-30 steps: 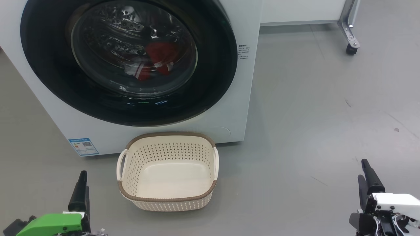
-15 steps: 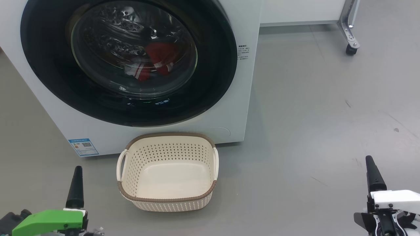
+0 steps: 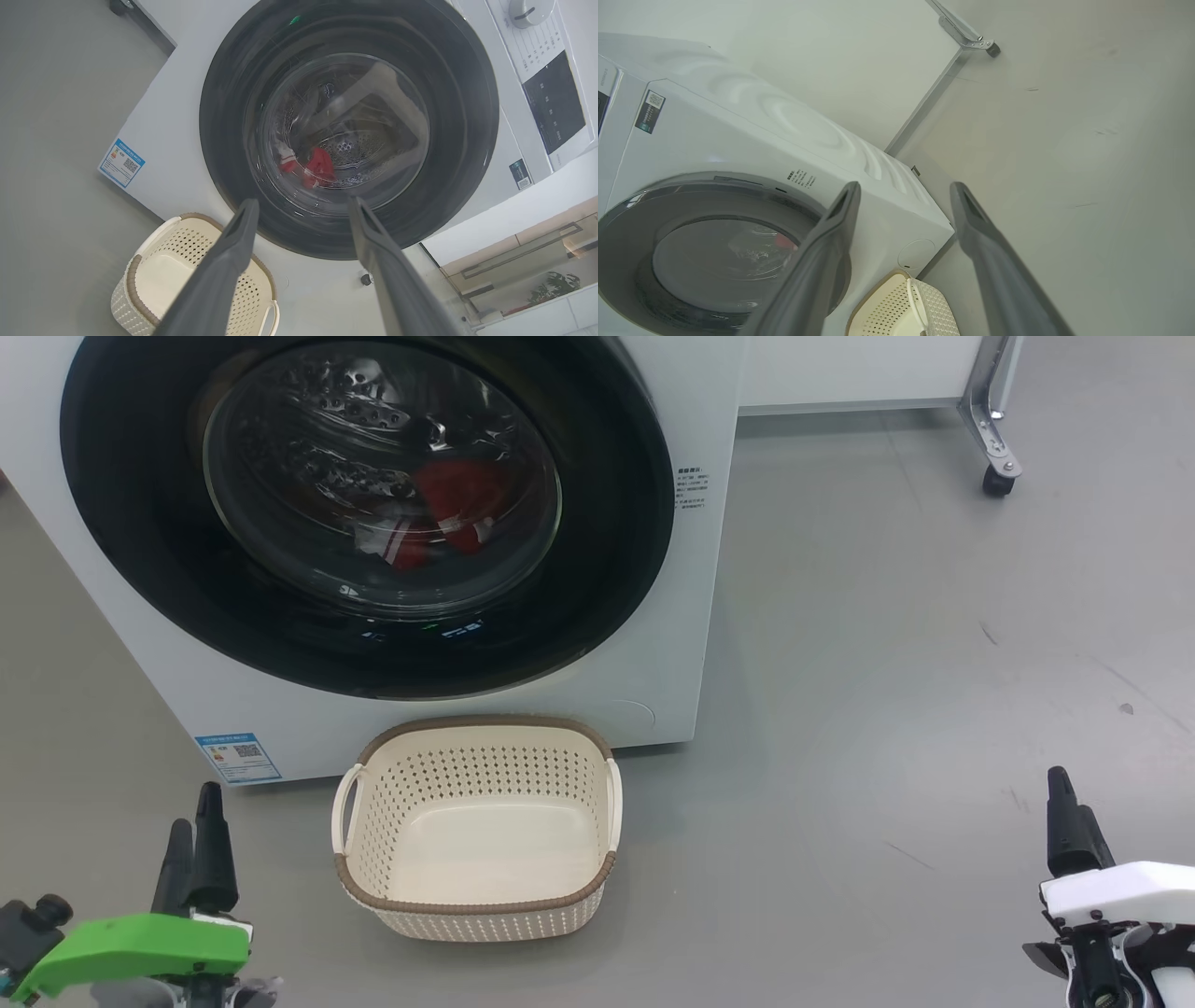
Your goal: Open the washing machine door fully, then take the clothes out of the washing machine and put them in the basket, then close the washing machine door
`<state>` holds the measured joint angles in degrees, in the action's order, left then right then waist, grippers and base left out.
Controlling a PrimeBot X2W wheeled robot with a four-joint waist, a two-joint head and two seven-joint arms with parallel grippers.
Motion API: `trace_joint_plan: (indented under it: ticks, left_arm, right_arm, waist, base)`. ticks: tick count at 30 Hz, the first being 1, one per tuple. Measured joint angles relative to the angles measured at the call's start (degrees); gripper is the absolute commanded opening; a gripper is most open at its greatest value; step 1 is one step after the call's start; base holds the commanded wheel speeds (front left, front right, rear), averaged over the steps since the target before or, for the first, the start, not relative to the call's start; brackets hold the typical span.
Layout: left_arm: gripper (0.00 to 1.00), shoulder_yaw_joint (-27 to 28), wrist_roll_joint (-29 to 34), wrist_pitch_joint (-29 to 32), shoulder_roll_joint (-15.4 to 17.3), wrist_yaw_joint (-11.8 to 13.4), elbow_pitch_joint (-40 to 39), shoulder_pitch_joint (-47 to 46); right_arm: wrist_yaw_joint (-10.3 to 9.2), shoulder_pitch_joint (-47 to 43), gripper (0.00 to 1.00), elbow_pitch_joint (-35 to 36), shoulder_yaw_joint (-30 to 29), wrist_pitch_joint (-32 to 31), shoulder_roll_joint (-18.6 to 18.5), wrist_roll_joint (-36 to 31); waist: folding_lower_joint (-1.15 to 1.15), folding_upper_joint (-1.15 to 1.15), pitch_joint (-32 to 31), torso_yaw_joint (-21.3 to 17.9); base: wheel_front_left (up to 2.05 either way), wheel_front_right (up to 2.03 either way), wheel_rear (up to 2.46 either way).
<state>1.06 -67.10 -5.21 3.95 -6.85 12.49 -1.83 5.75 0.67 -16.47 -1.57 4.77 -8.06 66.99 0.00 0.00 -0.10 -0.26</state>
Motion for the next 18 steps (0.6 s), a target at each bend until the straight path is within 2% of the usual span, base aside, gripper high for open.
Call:
trace_joint_plan:
  ticks: [10,18]
  left_arm:
    - [1.00,-1.54,13.13,-2.01,0.69,0.58,-1.94,-0.01]
    - [1.00,-3.56,24.87,-3.71,1.00,1.78,-3.43,0.02]
  right_arm:
    - [-2.09,0.09,1.00,0.43,2.91,2.14,-2.49,-11.40]
    - [-5.26,0.28,1.00,1.40,5.88,3.97,-4.28,-22.43]
  waist:
    - [0.00,0.00,-0.02,-0.06]
    - [0.00,0.00,0.01,-0.08]
  base:
    - [0.00,0.00,0.00]
    - [0.00,0.00,0.00]
